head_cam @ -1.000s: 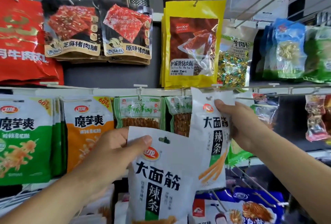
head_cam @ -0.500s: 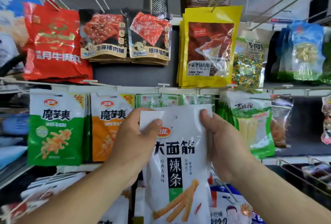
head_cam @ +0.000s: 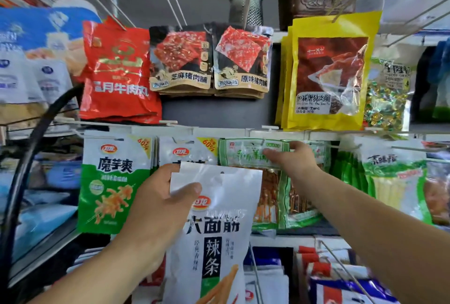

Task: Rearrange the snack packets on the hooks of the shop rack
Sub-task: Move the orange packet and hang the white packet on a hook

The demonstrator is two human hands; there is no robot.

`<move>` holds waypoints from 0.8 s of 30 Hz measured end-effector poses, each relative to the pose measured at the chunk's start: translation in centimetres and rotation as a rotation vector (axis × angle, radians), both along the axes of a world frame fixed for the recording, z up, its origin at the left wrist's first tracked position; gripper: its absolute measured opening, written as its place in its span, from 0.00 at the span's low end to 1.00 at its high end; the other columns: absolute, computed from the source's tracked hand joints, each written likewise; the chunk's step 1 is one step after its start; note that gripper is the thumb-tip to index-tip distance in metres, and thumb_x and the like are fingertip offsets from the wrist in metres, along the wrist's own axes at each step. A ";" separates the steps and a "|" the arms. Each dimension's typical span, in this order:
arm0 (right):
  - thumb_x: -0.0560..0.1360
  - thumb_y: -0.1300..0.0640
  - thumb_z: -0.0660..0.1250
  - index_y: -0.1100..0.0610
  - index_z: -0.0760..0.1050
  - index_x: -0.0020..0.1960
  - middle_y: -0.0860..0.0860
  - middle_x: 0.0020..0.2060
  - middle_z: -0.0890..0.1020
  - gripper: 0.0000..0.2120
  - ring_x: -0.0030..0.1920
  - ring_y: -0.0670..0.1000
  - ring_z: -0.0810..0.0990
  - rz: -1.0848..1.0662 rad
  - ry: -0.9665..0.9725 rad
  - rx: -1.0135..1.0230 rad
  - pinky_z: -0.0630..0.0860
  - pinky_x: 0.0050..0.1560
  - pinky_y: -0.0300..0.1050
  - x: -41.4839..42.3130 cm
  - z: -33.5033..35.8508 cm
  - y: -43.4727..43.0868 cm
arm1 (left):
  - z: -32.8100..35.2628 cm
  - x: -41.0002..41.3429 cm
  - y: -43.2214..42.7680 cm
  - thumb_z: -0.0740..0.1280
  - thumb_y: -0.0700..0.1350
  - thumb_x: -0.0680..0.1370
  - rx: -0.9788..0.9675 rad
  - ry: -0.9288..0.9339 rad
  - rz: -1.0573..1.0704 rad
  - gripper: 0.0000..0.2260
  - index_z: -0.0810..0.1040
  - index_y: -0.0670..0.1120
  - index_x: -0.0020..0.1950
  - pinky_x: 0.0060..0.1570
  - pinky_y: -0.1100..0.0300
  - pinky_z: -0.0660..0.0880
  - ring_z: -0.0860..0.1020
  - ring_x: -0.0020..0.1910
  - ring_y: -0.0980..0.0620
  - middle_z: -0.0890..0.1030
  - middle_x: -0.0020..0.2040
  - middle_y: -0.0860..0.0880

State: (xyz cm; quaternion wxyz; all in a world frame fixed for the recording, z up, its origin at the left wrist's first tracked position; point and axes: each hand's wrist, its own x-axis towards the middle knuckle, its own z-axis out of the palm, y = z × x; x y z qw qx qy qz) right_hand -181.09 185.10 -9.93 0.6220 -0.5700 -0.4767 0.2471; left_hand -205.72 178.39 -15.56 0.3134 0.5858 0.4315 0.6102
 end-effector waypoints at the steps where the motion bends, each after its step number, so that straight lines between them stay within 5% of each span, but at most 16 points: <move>1: 0.72 0.54 0.81 0.61 0.71 0.71 0.54 0.52 0.82 0.32 0.50 0.55 0.80 0.027 0.011 0.010 0.70 0.55 0.48 0.0 0.0 0.3 | 0.2 -0.1 0.0 0.74 0.45 0.79 0.009 0.008 0.016 0.17 0.74 0.56 0.65 0.64 0.55 0.72 0.80 0.61 0.53 0.82 0.59 0.57; 4: 0.75 0.58 0.78 0.58 0.76 0.49 0.50 0.40 0.81 0.11 0.38 0.48 0.79 0.092 0.063 0.036 0.76 0.51 0.42 -0.3 -0.1 0.7 | 0.3 -0.2 0.3 0.74 0.45 0.78 0.032 0.021 0.026 0.17 0.78 0.52 0.65 0.66 0.48 0.76 0.83 0.59 0.52 0.86 0.57 0.55; 9: 0.79 0.62 0.73 0.57 0.82 0.51 0.55 0.49 0.87 0.02 0.42 0.52 0.85 0.124 0.162 0.136 0.80 0.41 0.43 -0.8 0.0 0.5 | 0.2 -0.2 0.1 0.72 0.41 0.79 0.079 0.025 0.021 0.07 0.84 0.52 0.53 0.57 0.53 0.80 0.87 0.48 0.57 0.89 0.47 0.57; 11: 0.80 0.65 0.70 0.57 0.79 0.43 0.53 0.42 0.85 0.08 0.39 0.51 0.82 0.139 0.116 0.187 0.78 0.40 0.42 -0.5 0.2 -0.8 | 0.3 -0.3 -0.2 0.72 0.40 0.79 0.082 0.005 0.014 0.07 0.84 0.51 0.53 0.55 0.54 0.80 0.87 0.48 0.57 0.89 0.47 0.56; 15: 0.77 0.63 0.75 0.59 0.83 0.45 0.55 0.40 0.87 0.02 0.40 0.54 0.86 0.254 0.080 0.266 0.81 0.44 0.46 0.3 0.4 -4.0 | 0.9 0.0 -1.0 0.72 0.39 0.79 0.103 -0.006 -0.009 0.07 0.85 0.52 0.52 0.49 0.61 0.77 0.86 0.46 0.62 0.89 0.47 0.59; 18: 0.73 0.62 0.79 0.60 0.82 0.44 0.56 0.37 0.88 0.06 0.37 0.54 0.88 0.276 0.067 0.325 0.84 0.37 0.45 0.7 1.1 -6.1 | 1.5 0.7 -1.7 0.72 0.39 0.79 0.108 -0.010 -0.007 0.08 0.85 0.52 0.51 0.54 0.55 0.80 0.87 0.47 0.59 0.89 0.46 0.58; 24: 0.71 0.57 0.81 0.60 0.84 0.50 0.56 0.42 0.89 0.11 0.40 0.55 0.88 0.150 0.057 0.378 0.84 0.41 0.46 4.1 1.2 -8.7 | 2.0 2.3 -2.9 0.73 0.42 0.79 0.112 0.000 -0.039 0.07 0.84 0.50 0.56 0.62 0.46 0.79 0.87 0.51 0.54 0.89 0.49 0.56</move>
